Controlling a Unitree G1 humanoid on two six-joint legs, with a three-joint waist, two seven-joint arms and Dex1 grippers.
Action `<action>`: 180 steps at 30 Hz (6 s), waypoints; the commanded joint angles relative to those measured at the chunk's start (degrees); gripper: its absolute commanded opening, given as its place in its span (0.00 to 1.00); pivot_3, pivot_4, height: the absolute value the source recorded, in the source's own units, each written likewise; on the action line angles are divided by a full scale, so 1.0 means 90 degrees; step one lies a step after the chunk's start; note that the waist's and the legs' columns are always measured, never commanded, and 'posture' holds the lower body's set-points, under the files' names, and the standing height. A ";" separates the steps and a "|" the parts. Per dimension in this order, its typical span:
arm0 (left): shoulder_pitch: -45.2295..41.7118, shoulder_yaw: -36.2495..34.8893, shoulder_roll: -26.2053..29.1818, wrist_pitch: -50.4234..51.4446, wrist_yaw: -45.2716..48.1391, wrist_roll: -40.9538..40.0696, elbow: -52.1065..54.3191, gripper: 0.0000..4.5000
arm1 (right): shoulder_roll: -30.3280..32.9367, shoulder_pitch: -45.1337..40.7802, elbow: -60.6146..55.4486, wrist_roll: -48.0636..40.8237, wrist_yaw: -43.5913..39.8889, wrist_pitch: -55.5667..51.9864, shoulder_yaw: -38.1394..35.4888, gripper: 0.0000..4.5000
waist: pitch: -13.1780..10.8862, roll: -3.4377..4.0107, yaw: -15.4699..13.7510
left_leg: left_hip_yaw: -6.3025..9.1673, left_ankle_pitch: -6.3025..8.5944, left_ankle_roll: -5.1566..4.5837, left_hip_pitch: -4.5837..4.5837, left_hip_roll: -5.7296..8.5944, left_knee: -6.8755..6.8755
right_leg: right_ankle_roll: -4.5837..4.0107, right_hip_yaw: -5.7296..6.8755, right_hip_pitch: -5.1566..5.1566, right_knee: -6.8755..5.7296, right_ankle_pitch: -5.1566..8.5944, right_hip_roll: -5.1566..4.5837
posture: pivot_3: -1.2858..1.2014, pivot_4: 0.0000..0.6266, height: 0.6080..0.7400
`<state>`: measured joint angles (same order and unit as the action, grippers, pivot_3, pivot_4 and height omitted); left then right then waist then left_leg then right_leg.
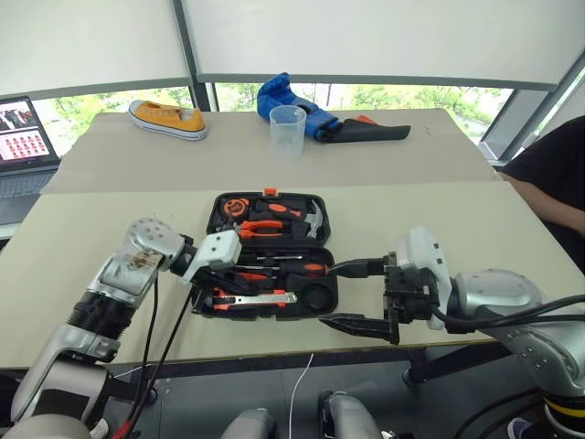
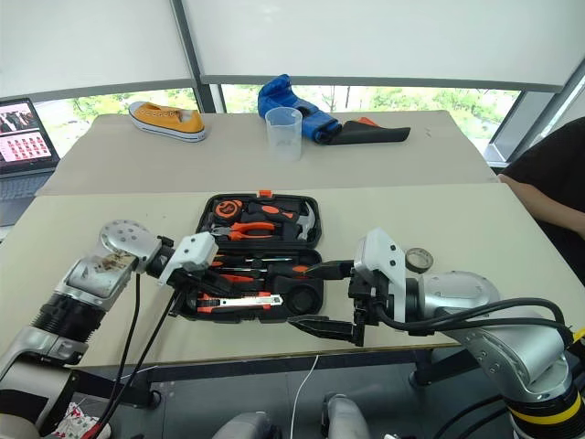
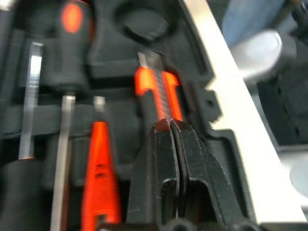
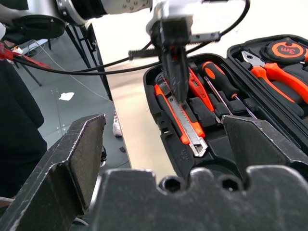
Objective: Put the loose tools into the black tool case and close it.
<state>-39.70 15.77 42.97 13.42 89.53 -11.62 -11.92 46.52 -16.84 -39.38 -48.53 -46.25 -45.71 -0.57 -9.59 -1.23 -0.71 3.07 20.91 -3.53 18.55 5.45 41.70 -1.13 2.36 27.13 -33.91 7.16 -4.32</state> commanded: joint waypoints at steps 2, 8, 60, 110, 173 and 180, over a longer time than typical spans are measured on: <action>0.0125 0.0020 0.0028 -0.0338 -0.0003 0.0128 0.0097 0.02 | 0.0062 -0.0045 -0.0096 -0.0069 -0.0075 0.0059 -0.0130 1.00 | 0.0000 0.0000 0.0000 | 0.0001 0.0002 0.0000 0.0004 0.0001 -0.0001 | 0.0000 -0.0001 0.0000 0.0011 0.0000 -0.0001 | 0.52 0.24 0.93; 0.0563 0.0317 -0.0015 -0.0987 -0.0099 0.0553 0.0091 0.02 | 0.0054 -0.0031 -0.0088 -0.0054 -0.0080 0.0050 -0.0142 1.00 | 0.0000 0.0000 -0.0009 | 0.0001 0.0004 0.0003 0.0001 0.0000 -0.0001 | 0.0000 -0.0011 -0.0004 0.0039 0.0000 -0.0004 | 0.52 0.24 0.93; 0.0885 -0.0863 0.0535 0.0949 -0.0066 -0.1062 0.1297 0.42 | 0.0630 0.1200 0.0021 0.0024 0.0099 -0.0132 -0.1421 1.00 | 0.0013 0.0020 -0.0033 | 0.0004 0.0013 -0.0014 -0.0026 -0.0011 -0.0002 | 0.0024 -0.0006 -0.0052 0.0081 -0.0016 0.0004 | 0.52 0.24 0.93; 0.1152 -0.1303 0.0733 0.1350 -0.1102 -0.1838 0.2903 1.00 | -0.0464 -0.1511 0.3785 0.2443 -0.0884 0.0470 0.0179 0.00 | 0.0001 0.0033 0.0118 | -0.0012 -0.0009 0.0031 -0.0010 -0.0006 -0.0042 | -0.0003 -0.0015 -0.0008 0.0083 -0.0026 0.0001 | 0.52 0.24 0.93; 0.1787 -0.1397 0.0322 -0.0135 -0.2146 -0.0215 0.0200 0.01 | -0.1011 -0.1405 0.4253 0.3862 -0.1949 0.2854 0.1643 0.00 | 0.0000 0.0037 0.0117 | -0.0021 -0.0008 0.0029 -0.0013 0.0005 -0.0049 | -0.0007 0.0034 0.0002 0.0077 -0.0025 -0.0001 | 0.52 0.24 0.93; 0.1752 -0.0977 0.0221 -0.0426 -0.1590 -0.0013 0.0584 0.01 | -0.0703 -0.1004 0.3708 0.3757 -0.2362 0.2933 0.1525 0.00 | 0.0000 0.0037 0.0050 | -0.0016 -0.0008 0.0029 -0.0010 0.0005 -0.0058 | -0.0006 0.0045 0.0003 0.0078 -0.0025 -0.0002 | 0.52 0.24 0.93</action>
<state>-22.38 3.74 46.83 12.39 71.40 -9.95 -12.57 41.36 -25.97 -0.17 -11.97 -64.49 -21.54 12.56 -9.59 -0.90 -0.26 2.92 20.84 -3.27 18.47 5.50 41.18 -1.19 2.77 27.16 -33.21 6.94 -4.35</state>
